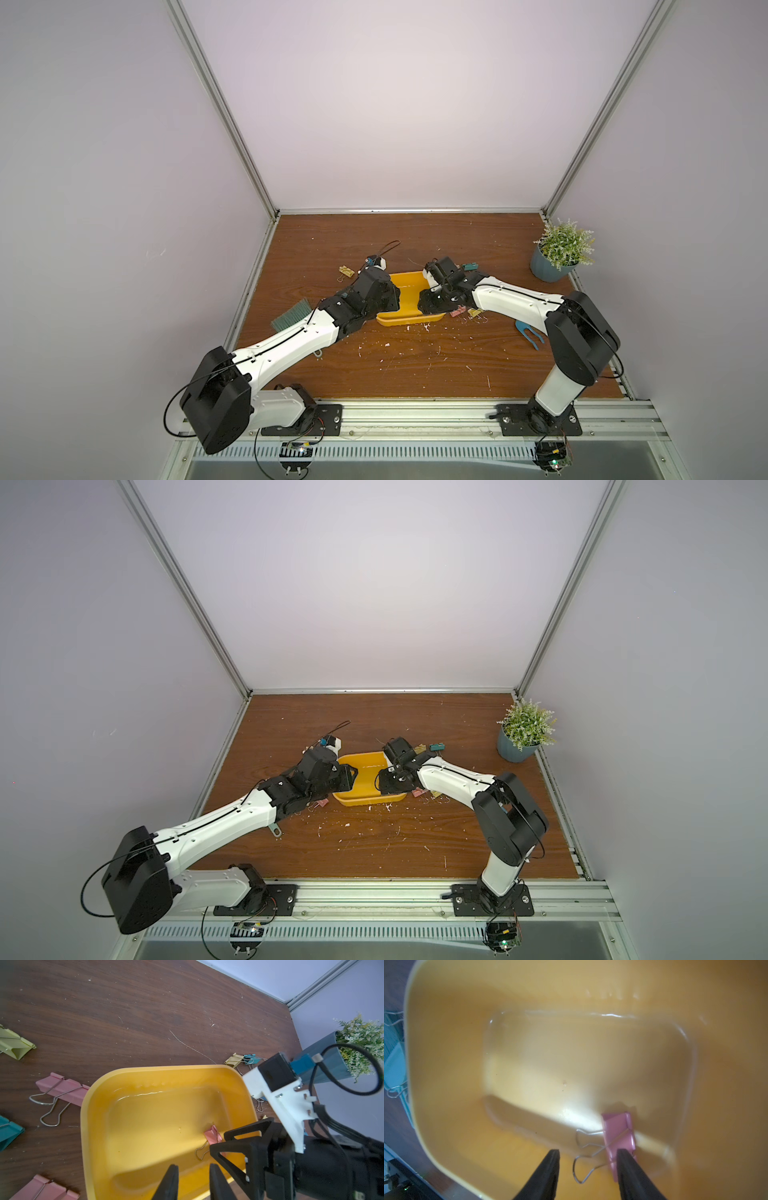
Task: Take out the binder clips from the storage box
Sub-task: Pick up the binder clip from the storage box, then place the binder clip at the center of the board.
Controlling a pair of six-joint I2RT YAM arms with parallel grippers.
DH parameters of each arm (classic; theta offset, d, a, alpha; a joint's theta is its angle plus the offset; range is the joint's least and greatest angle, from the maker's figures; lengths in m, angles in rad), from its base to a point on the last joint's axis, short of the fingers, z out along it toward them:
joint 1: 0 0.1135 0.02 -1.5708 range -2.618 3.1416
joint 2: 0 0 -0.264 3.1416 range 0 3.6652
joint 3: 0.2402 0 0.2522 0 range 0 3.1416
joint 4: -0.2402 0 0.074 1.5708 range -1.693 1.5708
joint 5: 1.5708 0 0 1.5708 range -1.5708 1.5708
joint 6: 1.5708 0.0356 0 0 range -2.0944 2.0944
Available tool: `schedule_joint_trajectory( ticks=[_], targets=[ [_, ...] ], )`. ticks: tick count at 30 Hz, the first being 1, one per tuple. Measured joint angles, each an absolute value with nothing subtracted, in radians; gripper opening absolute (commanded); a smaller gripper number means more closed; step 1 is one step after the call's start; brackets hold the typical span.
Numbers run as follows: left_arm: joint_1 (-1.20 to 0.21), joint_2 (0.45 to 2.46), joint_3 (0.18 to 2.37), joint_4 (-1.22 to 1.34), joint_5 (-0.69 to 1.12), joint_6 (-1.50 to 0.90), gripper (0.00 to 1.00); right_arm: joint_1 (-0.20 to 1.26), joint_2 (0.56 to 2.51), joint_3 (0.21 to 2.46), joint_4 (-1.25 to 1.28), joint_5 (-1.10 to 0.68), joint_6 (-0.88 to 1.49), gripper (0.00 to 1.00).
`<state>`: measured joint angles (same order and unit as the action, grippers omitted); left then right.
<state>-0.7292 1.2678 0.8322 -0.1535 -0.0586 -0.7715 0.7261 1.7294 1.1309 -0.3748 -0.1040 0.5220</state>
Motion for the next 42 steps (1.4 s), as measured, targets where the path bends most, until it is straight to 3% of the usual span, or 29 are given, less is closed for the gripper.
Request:
schedule_joint_trajectory(
  ticks=[11, 18, 34, 42],
  targets=[
    [-0.729, 1.236, 0.816, -0.146, -0.084, -0.771, 0.30, 0.747, 1.773, 1.197, -0.464, -0.033, 0.492, 0.18],
    [-0.728, 1.225, 0.809, -0.138, -0.091, -0.770, 0.30, 0.750, 1.747, 1.217, -0.463, 0.026, 0.498, 0.05],
    [-0.726, 1.206, 0.779, -0.130, -0.092, -0.772, 0.30, 0.750, 1.655, 1.179, -0.427, 0.046, 0.520, 0.01],
    [-0.723, 1.087, 0.726, -0.122, -0.142, -0.786, 0.32, 0.752, 1.430, 1.029, -0.300, 0.049, 0.503, 0.00]
  ],
)
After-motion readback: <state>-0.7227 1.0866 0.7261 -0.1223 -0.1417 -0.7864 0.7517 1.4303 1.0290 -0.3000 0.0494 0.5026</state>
